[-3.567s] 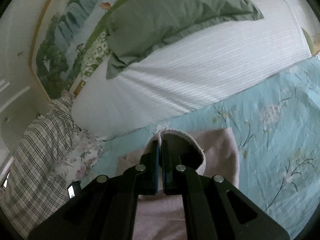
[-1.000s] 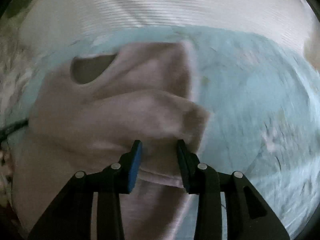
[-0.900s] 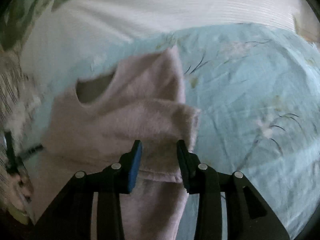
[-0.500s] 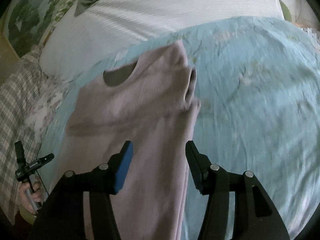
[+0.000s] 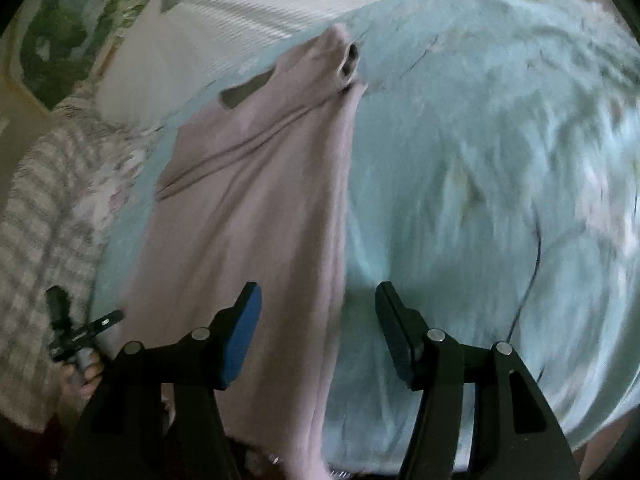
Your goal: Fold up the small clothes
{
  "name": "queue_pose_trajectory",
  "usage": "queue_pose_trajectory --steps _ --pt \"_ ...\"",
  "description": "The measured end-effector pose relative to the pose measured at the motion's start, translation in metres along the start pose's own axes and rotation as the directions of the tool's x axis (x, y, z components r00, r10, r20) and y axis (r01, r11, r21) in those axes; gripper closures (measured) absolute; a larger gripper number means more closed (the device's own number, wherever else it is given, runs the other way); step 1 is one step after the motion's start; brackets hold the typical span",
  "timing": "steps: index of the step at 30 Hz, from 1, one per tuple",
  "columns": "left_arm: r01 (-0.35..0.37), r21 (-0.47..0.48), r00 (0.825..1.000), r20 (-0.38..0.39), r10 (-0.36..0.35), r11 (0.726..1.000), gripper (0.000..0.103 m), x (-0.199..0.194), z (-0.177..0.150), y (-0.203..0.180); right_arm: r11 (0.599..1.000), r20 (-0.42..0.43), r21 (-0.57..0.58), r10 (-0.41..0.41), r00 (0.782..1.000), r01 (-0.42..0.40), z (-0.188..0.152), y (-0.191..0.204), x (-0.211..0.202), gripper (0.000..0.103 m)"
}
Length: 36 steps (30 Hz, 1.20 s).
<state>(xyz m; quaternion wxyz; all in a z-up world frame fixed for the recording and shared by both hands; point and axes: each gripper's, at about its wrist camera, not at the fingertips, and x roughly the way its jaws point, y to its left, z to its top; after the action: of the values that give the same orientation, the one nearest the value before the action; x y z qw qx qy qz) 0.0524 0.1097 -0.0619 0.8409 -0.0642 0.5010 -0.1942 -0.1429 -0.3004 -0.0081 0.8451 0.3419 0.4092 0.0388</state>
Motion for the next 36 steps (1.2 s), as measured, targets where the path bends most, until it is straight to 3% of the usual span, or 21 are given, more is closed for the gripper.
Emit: queue_pose_trajectory --steps 4,7,10,12,15,18,19,21,22,24,29,33,36 --pt "0.132 0.019 0.991 -0.037 -0.132 0.991 0.023 -0.008 -0.020 0.000 0.989 -0.055 -0.031 0.143 0.988 -0.144 -0.026 0.007 -0.002 0.043" --pt "0.175 0.033 0.984 -0.049 -0.173 0.984 0.027 -0.013 -0.027 0.003 0.976 -0.074 -0.061 0.205 0.976 -0.209 -0.039 0.011 -0.004 0.043" --pt "0.190 0.053 0.980 -0.062 -0.187 0.980 0.039 -0.015 -0.034 0.005 0.961 -0.091 -0.066 0.262 0.961 -0.268 -0.049 0.009 -0.004 0.043" --pt "0.164 0.069 0.985 -0.059 -0.160 0.984 0.059 -0.016 -0.038 0.007 0.949 -0.109 -0.076 0.297 0.949 -0.306 -0.051 0.010 -0.001 0.043" --pt "0.180 0.066 0.982 -0.077 -0.175 0.981 0.065 -0.015 -0.039 0.013 0.944 -0.156 -0.071 0.308 0.939 -0.322 -0.060 0.009 0.007 0.046" --pt "0.225 0.061 0.968 -0.130 -0.215 0.973 0.065 -0.010 -0.046 0.012 0.947 -0.173 -0.066 0.299 0.938 -0.314 -0.070 0.011 0.014 0.057" --pt "0.227 0.068 0.965 -0.153 -0.215 0.971 0.067 -0.006 -0.048 0.011 0.950 -0.161 -0.062 0.293 0.942 -0.306 -0.073 0.009 0.014 0.066" --pt "0.202 0.091 0.968 -0.170 -0.184 0.975 0.084 0.000 -0.053 0.008 0.955 -0.145 -0.045 0.285 0.948 -0.294 -0.072 0.007 0.013 0.084" --pt "0.193 0.098 0.971 -0.165 -0.175 0.976 0.084 -0.001 -0.053 0.008 0.956 -0.140 -0.036 0.285 0.948 -0.293 -0.072 0.006 0.012 0.091" --pt "0.196 0.088 0.971 -0.158 -0.181 0.977 0.096 -0.003 -0.053 0.009 0.946 -0.123 -0.037 0.315 0.941 -0.321 -0.069 0.011 0.007 0.091" --pt "0.253 0.037 0.964 -0.088 -0.249 0.967 0.097 -0.024 -0.046 0.017 0.894 0.002 -0.033 0.448 0.894 -0.447 -0.048 0.023 -0.019 0.093" --pt "0.322 0.026 0.946 0.024 -0.323 0.946 0.097 -0.050 -0.028 0.007 0.863 0.100 -0.043 0.505 0.857 -0.504 -0.023 0.032 -0.032 0.094" --pt "0.366 0.025 0.925 0.104 -0.366 0.930 0.097 -0.064 -0.005 -0.002 0.858 0.160 -0.063 0.513 0.844 -0.509 0.001 0.039 -0.036 0.094"
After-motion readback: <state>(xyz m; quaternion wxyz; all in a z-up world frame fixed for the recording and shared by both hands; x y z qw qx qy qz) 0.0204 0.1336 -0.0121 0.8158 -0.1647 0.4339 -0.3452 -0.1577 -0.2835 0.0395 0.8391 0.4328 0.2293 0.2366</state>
